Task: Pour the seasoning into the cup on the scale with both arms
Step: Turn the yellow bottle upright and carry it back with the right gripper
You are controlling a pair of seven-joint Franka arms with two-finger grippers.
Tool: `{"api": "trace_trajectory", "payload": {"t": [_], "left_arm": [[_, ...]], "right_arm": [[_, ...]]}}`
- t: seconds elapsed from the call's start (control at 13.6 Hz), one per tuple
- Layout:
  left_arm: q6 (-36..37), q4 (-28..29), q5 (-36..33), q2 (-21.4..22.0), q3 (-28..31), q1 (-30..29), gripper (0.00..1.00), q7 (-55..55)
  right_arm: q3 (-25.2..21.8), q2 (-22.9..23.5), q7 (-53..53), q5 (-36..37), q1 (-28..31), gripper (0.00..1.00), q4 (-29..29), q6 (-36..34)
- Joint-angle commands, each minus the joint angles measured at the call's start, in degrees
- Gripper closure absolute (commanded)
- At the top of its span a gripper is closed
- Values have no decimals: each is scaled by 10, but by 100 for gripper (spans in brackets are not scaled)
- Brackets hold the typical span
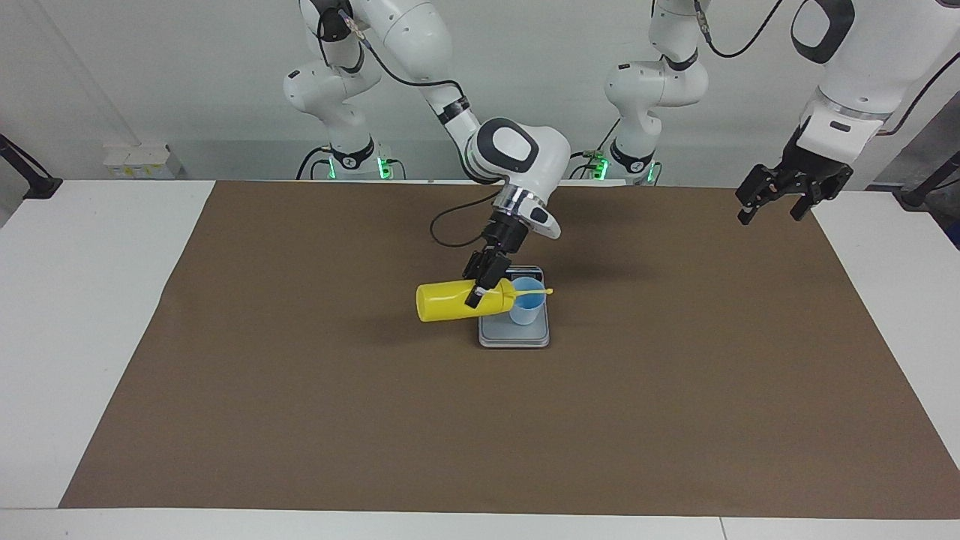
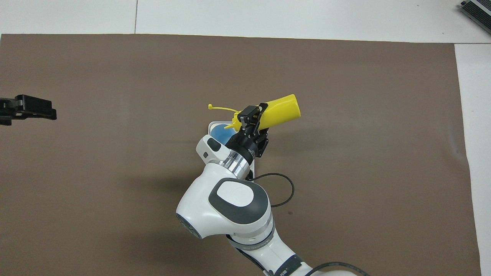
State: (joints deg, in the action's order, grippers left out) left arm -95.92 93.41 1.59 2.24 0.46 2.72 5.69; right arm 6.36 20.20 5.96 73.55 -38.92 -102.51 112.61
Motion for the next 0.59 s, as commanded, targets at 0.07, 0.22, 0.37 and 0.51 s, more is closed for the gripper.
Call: {"api": "trace_trajectory", "payload": {"t": [0.07, 0.22, 0.37, 0.51], "left_arm": [[-1, 14, 3, 14, 5, 4, 0, 0], [-1, 14, 3, 14, 5, 4, 0, 0], [-1, 14, 3, 14, 5, 4, 0, 0], [-1, 14, 3, 14, 5, 4, 0, 0]], "right_arm": [[6, -71, 2, -126, 47, 100, -22, 50], [5, -97, -3, -159, 60, 100, -37, 59], [5, -133, -1, -205, 93, 100, -61, 85], [5, -166, 0, -243, 115, 100, -89, 103]]}}
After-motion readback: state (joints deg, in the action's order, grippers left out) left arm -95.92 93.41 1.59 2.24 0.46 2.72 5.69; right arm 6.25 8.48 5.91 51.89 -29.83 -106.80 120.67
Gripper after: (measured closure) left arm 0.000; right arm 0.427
